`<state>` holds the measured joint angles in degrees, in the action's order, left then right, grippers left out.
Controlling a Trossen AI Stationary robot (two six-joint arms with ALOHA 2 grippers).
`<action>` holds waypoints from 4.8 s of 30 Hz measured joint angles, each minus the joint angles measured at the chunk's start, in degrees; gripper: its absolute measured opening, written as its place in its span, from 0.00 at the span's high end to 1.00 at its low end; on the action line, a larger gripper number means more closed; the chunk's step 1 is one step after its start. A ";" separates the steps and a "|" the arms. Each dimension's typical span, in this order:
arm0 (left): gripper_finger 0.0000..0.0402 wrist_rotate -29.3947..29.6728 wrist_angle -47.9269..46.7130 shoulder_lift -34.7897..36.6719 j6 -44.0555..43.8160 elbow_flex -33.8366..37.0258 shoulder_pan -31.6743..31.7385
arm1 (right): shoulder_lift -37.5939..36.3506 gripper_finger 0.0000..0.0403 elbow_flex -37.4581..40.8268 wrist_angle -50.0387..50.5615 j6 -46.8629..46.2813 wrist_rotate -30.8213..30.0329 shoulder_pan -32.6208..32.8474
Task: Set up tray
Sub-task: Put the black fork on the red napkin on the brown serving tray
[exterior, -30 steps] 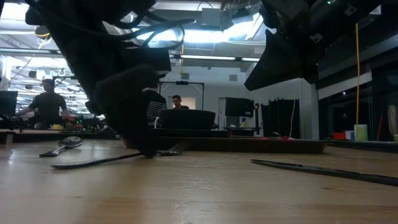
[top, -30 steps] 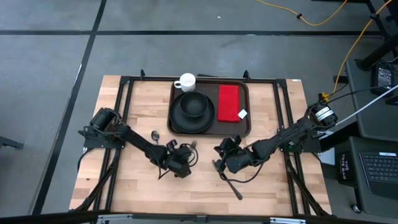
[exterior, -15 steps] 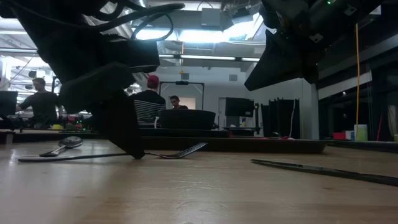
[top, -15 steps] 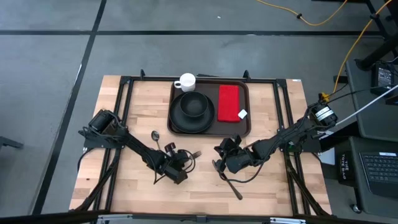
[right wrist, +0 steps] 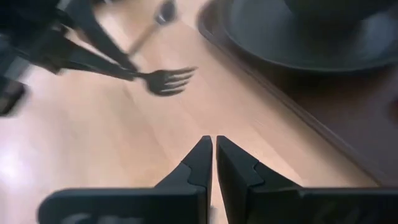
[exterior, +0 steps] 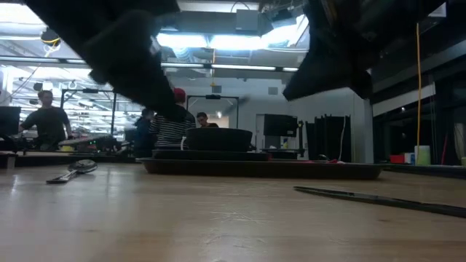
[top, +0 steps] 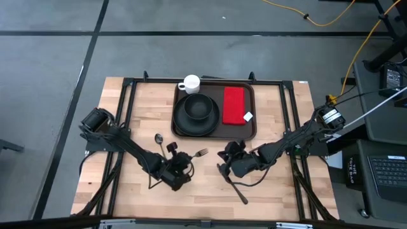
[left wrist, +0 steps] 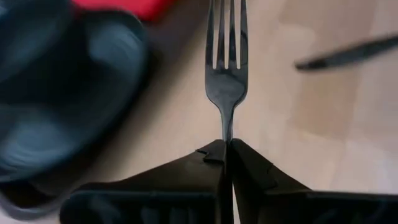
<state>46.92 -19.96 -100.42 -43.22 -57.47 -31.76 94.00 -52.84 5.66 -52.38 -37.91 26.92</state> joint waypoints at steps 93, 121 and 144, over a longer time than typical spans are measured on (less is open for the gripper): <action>0.99 29.74 18.57 6.84 21.98 -0.13 -3.57 | 0.00 0.83 0.02 -32.59 24.48 3.70 -3.41; 0.99 28.85 18.46 6.84 21.94 -0.13 -4.84 | -0.02 0.83 0.02 -34.88 25.85 1.65 -4.02; 0.99 28.87 18.48 6.84 21.94 -0.13 -4.90 | -0.02 0.59 0.02 -35.27 26.16 3.21 -4.20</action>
<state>75.79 -1.48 -93.58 -21.28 -57.60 -36.67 93.97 -52.82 -29.62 -26.22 -34.70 22.72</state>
